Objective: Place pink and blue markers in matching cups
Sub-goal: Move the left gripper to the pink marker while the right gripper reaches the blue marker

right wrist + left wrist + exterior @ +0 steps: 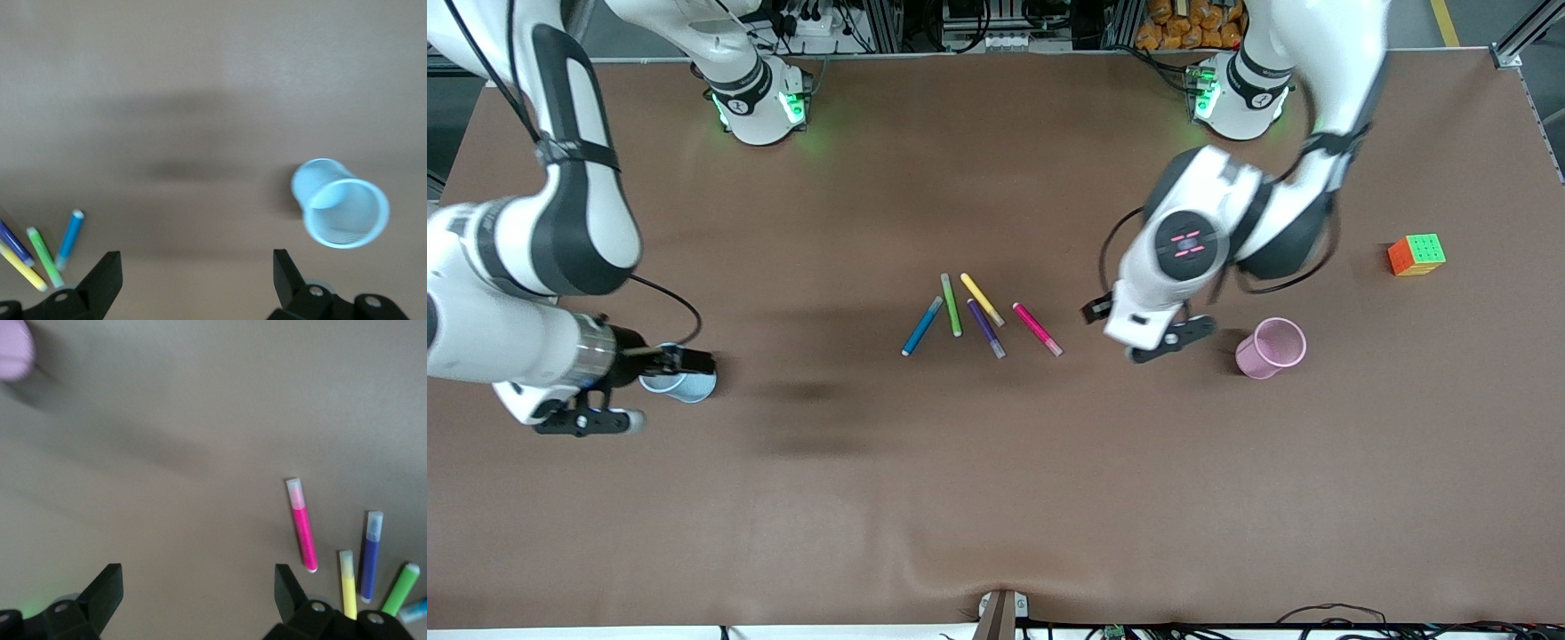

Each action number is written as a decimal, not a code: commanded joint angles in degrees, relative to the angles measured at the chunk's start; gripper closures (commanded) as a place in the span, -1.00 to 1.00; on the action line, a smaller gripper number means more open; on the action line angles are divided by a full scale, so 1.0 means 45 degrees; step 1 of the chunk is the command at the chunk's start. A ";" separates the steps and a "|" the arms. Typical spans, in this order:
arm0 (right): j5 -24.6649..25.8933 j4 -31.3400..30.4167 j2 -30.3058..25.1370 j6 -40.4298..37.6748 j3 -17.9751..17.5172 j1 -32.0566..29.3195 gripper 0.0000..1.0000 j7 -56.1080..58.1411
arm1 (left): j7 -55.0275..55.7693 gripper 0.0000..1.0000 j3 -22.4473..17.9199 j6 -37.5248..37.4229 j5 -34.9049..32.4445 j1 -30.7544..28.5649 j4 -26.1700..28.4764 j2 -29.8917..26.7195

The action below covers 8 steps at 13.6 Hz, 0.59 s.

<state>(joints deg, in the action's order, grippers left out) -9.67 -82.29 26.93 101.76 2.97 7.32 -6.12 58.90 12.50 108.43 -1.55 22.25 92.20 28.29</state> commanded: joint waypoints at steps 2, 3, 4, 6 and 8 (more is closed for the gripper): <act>-0.0234 0.0240 0.0809 0.0608 0.0044 0.1318 -1.00 -0.2502 | 0.2355 -1.00 -0.0160 -0.0111 -0.0691 0.1012 -0.1951 0.2167; -0.0214 0.0221 0.1024 0.0706 0.0044 0.1728 -1.00 -0.2914 | 0.2786 -1.00 -0.0180 0.0121 -0.0710 0.1149 -0.2050 0.2345; -0.0176 0.0220 0.1297 0.0842 0.0063 0.2216 -1.00 -0.3073 | 0.3119 -1.00 -0.0200 0.0433 -0.0730 0.1227 -0.2051 0.2462; -0.0233 0.0201 0.1766 0.1271 0.0064 0.2591 -1.00 -0.3384 | 0.3744 -1.00 -0.0200 0.1174 -0.0730 0.1422 -0.2051 0.2755; -0.0369 0.0162 0.2313 0.1701 0.0044 0.3135 -1.00 -0.4124 | 0.4563 -1.00 -0.0200 0.1956 -0.0769 0.1618 -0.2051 0.3087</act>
<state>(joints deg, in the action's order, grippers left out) -10.22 -82.35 35.11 108.25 2.70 19.93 -22.05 75.77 12.22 115.12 -3.76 28.00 84.66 40.30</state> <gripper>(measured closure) 0.000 0.000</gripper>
